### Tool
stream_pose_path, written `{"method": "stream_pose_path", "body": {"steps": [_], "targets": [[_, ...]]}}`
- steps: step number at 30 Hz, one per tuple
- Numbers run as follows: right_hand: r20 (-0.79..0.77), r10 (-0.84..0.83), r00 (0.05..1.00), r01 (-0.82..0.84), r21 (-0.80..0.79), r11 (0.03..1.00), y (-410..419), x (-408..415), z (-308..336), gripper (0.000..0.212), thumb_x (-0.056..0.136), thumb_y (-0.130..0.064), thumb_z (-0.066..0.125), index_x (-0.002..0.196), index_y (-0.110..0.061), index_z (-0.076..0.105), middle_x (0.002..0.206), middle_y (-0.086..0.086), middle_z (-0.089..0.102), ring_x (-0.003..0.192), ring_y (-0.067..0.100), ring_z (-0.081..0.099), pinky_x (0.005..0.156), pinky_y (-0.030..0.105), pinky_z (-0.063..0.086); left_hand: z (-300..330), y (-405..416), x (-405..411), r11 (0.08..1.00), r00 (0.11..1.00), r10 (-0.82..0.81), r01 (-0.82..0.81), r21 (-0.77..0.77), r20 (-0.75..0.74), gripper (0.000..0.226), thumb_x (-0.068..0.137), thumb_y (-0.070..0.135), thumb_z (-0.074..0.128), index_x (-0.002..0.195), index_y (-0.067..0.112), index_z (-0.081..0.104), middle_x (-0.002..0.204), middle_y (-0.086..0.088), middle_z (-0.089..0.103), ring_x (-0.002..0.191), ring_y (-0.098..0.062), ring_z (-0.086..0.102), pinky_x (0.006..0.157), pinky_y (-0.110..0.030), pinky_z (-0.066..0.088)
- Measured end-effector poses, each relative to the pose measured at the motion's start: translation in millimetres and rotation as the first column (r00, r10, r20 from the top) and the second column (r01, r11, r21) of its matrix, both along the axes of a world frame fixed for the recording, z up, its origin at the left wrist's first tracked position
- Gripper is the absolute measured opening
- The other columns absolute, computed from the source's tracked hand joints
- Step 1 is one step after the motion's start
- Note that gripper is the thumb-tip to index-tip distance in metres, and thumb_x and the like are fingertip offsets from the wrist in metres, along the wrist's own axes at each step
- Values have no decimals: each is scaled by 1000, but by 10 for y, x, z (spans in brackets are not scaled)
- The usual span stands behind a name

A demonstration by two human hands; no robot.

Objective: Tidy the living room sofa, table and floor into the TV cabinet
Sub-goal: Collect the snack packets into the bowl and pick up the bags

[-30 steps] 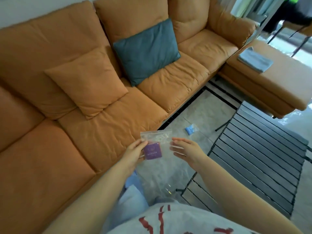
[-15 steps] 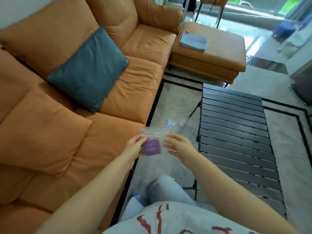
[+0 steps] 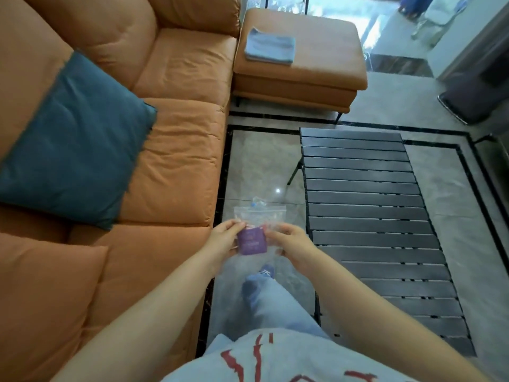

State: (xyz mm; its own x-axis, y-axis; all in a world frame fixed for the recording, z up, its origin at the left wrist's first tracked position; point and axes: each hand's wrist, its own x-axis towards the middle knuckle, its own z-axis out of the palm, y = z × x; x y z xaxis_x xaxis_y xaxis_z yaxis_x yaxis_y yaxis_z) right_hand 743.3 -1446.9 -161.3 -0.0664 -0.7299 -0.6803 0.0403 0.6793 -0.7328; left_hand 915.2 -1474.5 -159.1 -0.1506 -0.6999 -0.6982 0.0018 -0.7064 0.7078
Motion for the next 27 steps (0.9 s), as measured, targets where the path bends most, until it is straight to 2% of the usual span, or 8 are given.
{"method": "stream_pose_path", "body": {"steps": [4, 6, 11, 14, 19, 21, 23, 27], "targets": [[-67, -60, 996, 60, -3, 998, -567, -224, -124, 15, 94, -12, 63, 102, -19, 74, 98, 0, 73, 90, 17, 61, 62, 24, 40, -226, -695, -193, 997, 997, -48, 44, 62, 59, 15, 101, 23, 53, 93, 22, 65, 95, 4, 69, 81, -17, 66, 85, -34, 51], [-86, -90, 992, 92, 15, 996, -770, -347, -184, 18, 94, -10, 62, 100, -21, 74, 96, -1, 71, 87, 15, 59, 63, 24, 40, -349, -960, -234, 992, 996, -61, 53, 113, 64, 19, 103, 28, 48, 97, 25, 66, 101, 7, 69, 87, -16, 67, 84, -31, 49], [-158, -165, 974, 173, 39, 984, -1319, -737, -460, 18, 93, -8, 62, 102, -17, 75, 87, -4, 68, 72, 7, 53, 55, 19, 35, -719, -1537, -297, 975, 989, -110, 88, 203, 97, 21, 102, 30, 47, 101, 25, 67, 102, 5, 70, 88, -15, 68, 91, -33, 48], [-150, -196, 969, 214, 116, 970, -1631, -875, -850, 18, 93, -10, 63, 89, -23, 75, 90, -5, 70, 81, 12, 55, 59, 21, 36, -1031, -1871, -356, 962, 976, -165, 128, 243, 140, 20, 101, 30, 49, 100, 25, 68, 105, 3, 71, 92, -18, 68, 88, -33, 48], [-61, -258, 964, 265, 244, 933, -1930, -829, -1457, 19, 95, -9, 59, 90, -21, 71, 96, 0, 70, 86, 14, 59, 66, 26, 42, -1573, -2350, -430, 937, 944, -280, 230, 264, 173, 17, 98, 27, 55, 106, 20, 69, 108, 1, 70, 91, -18, 66, 87, -33, 46], [-45, -285, 957, 285, 302, 909, -2032, -806, -1814, 15, 95, -11, 59, 97, -20, 71, 111, 7, 71, 104, 22, 63, 79, 33, 50, -1922, -2568, -490, 920, 928, -328, 271, 282, 178, 20, 97, 26, 56, 112, 17, 67, 109, -1, 69, 89, -18, 64, 87, -32, 45], [-33, -318, 947, 309, 348, 885, -2101, -784, -2111, 14, 94, -12, 61, 95, -22, 70, 121, 8, 68, 118, 25, 59, 88, 40, 52, -2224, -2718, -520, 920, 925, -333, 276, 279, 185, 19, 98, 26, 56, 112, 17, 65, 108, -1, 67, 85, -16, 62, 80, -29, 44], [1, -354, 935, 326, 388, 862, -2308, -735, -2823, 16, 93, -7, 59, 92, -20, 68, 115, 10, 68, 109, 22, 62, 84, 41, 56, -3026, -2945, -595, 923, 923, -332, 275, 268, 197, 8, 98, 29, 57, 100, 24, 63, 116, -1, 64, 98, -21, 61, 87, -33, 43]]}}
